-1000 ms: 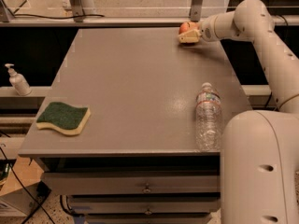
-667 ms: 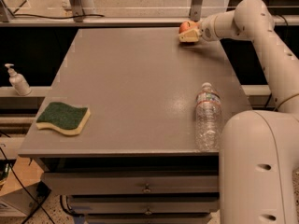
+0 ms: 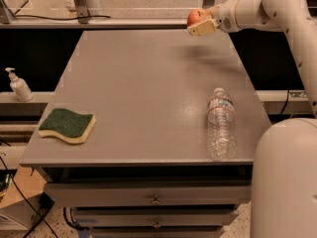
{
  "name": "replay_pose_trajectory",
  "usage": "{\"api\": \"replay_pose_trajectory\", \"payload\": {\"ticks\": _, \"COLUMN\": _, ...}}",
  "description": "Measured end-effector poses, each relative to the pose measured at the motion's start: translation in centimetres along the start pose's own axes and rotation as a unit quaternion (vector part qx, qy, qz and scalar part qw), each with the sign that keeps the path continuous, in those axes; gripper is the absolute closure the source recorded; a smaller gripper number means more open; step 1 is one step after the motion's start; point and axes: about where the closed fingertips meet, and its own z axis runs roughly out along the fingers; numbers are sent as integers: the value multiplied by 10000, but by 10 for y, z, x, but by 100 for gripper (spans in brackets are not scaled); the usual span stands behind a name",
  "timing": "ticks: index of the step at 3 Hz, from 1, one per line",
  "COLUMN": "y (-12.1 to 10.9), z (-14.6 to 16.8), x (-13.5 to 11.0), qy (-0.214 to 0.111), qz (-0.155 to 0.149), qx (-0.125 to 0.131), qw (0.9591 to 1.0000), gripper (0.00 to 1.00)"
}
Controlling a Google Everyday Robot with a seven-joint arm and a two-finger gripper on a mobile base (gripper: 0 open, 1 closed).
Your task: Move apple near sponge
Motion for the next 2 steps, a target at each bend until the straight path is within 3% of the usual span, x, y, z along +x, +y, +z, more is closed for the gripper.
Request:
{"api": "replay_pose_trajectory", "payload": {"ticks": 1, "y": 5, "z": -1, "x": -9, "qy": -51, "qz": -185, "qx": -29, "qw": 9998, "gripper": 100}}
{"api": "replay_pose_trajectory", "payload": {"ticks": 2, "y": 5, "z": 0, "x": -9, "qy": -51, "qz": -179, "qx": -32, "qw": 9998, "gripper": 100}}
